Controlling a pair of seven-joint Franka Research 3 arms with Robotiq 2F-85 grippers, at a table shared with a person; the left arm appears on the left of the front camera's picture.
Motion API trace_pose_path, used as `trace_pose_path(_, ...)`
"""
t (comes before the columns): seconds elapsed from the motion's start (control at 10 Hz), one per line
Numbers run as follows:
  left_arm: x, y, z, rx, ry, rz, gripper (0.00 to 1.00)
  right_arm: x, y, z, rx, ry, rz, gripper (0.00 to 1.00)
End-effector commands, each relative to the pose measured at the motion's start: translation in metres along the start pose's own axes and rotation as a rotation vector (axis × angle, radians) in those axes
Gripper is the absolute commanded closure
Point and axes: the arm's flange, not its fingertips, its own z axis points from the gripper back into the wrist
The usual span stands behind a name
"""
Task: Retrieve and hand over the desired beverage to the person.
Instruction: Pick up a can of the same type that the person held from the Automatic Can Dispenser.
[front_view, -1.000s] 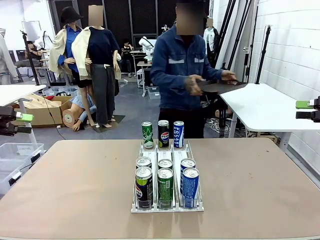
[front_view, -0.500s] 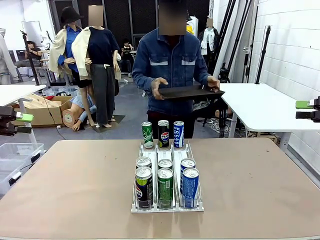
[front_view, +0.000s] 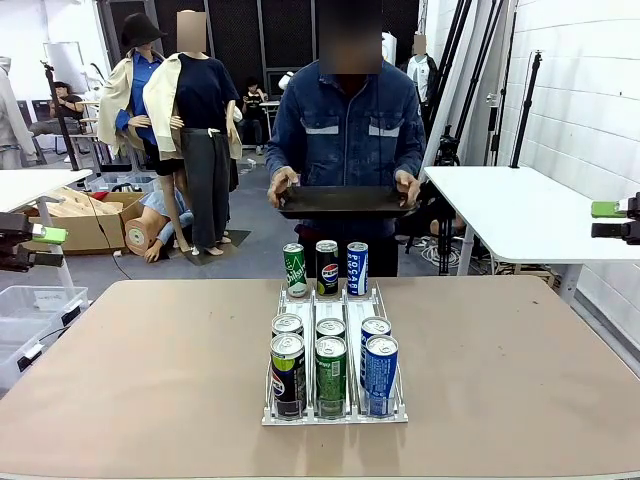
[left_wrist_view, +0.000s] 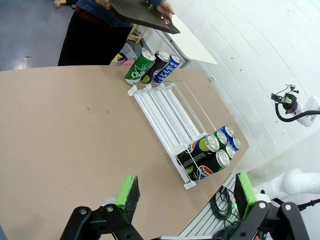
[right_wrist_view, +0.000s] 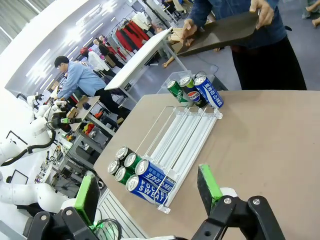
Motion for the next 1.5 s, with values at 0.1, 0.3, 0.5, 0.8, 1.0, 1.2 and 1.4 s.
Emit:
trace_pose_path(0.1,0.0007,0.0006,0.0007,-0.018,-0.019,-0.007,0.00,0.0020,-0.0002,-0.0026,0.017,-0.025,-0.002,0.00)
trace_pose_path(0.3,0.0007,0.0006,0.0007,-0.018,-0.019,-0.007,0.00,0.0020,-0.0002,-0.0026,0.017,-0.025,-0.002,0.00)
trace_pose_path(0.5,0.0007,0.0006,0.0007,-0.018,-0.019,-0.007,0.00,0.0020,-0.0002,-0.0026,0.017,-0.025,-0.002,0.00)
trace_pose_path(0.8,0.0007,0.0006,0.0007,-0.018,-0.019,-0.007,0.00,0.0000,0.0000,0.0000,0.000,0.000,0.000,0.00)
trace_pose_path(1.0,0.0007,0.0006,0.0007,-0.018,-0.019,-0.007,0.00,0.0000,0.0002,-0.0027,-0.050,0.019,-0.067,0.00)
trace_pose_path(1.2,0.0007,0.0006,0.0007,-0.018,-0.019,-0.007,0.00,-0.0012,-0.0002,-0.0065,-0.100,0.055,-0.117,0.00)
trace_pose_path(1.4,0.0007,0.0006,0.0007,-0.018,-0.019,-0.007,0.00,-0.0007,-0.0004,-0.0064,-0.098,0.054,-0.113,0.00)
